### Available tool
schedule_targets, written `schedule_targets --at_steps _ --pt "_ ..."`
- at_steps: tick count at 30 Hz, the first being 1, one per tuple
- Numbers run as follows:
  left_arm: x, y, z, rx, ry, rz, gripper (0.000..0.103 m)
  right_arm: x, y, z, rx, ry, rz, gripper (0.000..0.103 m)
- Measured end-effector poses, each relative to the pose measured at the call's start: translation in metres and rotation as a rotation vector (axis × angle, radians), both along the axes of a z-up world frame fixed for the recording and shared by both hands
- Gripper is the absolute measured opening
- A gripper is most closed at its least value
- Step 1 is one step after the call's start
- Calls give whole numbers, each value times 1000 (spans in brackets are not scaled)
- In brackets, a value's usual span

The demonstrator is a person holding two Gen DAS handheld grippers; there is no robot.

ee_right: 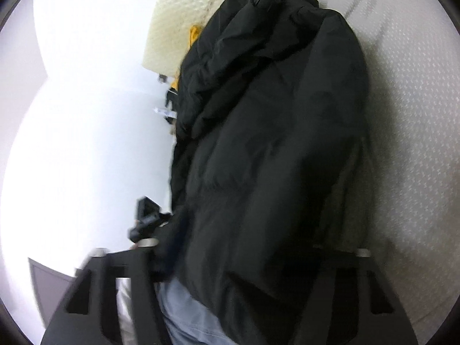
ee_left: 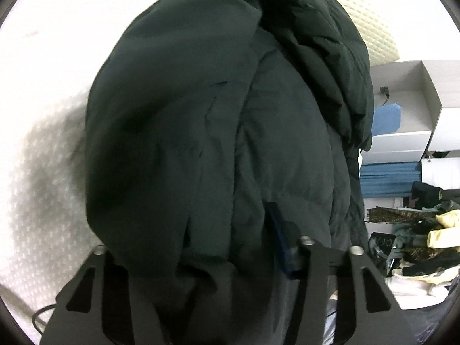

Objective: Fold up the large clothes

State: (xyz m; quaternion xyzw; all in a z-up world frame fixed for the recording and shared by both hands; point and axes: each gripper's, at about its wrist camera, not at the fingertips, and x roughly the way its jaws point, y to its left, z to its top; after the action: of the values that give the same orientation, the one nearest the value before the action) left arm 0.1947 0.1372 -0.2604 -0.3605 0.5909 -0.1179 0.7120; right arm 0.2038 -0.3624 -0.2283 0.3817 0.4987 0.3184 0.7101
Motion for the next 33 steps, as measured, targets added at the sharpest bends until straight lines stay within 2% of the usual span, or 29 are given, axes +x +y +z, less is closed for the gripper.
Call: schedule_targets --at_steps 1,3,6,14,23,29,33 --pt "-1 0 2 1 -8 -4 36 0 2 0 -17 -5 1 22" --pt "-10 6 11 -12 -44 -2 19 -1 3 7 -40 -45 14 13" --pt "-18 6 26 -26 -92 6 13 -7 5 20 -71 -113 18 9" --pt "-52 6 83 -65 -211 -15 9 -45 -12 69 -6 -271 -48 7" --pt "-107 14 171 -92 -368 -48 9 -130 -55 148 88 -463 -126 6" --pt "-155 26 193 -139 -411 -47 9 -186 -51 183 101 -537 -115 6" --pt "-179 29 196 -155 -417 -33 9 -223 -44 185 129 -557 -107 6"
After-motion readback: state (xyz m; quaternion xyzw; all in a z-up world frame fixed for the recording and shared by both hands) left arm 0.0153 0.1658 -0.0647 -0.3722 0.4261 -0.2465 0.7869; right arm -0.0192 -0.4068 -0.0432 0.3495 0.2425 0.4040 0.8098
